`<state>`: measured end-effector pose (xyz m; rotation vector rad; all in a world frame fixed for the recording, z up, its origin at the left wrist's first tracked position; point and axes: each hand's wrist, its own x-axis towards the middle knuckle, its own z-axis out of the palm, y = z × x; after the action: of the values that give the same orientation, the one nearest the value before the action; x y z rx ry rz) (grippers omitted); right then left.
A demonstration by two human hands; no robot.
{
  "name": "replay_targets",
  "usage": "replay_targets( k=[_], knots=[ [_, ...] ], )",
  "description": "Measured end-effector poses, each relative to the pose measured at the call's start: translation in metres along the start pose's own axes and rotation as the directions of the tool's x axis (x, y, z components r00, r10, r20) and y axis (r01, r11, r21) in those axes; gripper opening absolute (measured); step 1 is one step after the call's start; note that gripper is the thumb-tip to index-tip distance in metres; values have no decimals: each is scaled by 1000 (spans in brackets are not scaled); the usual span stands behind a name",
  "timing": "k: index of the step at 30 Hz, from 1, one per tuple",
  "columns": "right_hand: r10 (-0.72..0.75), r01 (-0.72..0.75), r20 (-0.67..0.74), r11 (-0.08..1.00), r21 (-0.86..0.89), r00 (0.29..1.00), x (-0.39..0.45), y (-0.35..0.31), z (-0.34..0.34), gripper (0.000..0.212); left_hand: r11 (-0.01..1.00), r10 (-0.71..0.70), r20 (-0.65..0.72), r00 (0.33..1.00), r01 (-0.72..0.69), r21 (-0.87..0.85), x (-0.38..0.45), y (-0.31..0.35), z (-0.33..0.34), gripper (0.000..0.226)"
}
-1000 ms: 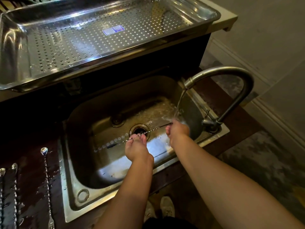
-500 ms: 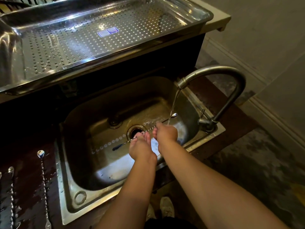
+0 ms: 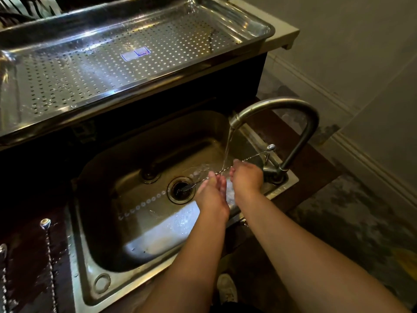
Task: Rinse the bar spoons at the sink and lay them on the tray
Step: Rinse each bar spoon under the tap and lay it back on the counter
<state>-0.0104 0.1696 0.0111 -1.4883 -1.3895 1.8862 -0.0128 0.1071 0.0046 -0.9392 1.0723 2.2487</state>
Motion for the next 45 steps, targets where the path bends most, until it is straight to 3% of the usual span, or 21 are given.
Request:
replay_targets(
  k=[9,24,31,38,40,42,45],
  knots=[
    [24,-20,-17,985,172,1000,15,-19,-23,34,992,-114,93,989,108,66,-13,-18,40,14],
    [-138,159,-193,982,98,971,26,-37,-29,29,966,-202,253,946,150,209,-19,-27,65,16],
    [-144,148,-153,989,12,978,24,-27,-25,25,948,-184,175,967,128,290,-17,-24,52,20],
    [-153,141,-58,975,-171,987,7,4,-1,25,870,0,19,1000,-9,493,-6,-10,15,25],
    [-119,108,-39,971,-212,992,2,14,8,21,706,245,74,967,-230,670,-2,-3,-4,33],
    [-88,79,-17,956,-282,996,-1,22,16,25,385,458,234,857,-429,817,-1,6,-21,29],
    [-37,74,99,913,-402,994,-9,34,31,29,-129,558,468,685,-485,865,3,26,-35,21]
  ],
)
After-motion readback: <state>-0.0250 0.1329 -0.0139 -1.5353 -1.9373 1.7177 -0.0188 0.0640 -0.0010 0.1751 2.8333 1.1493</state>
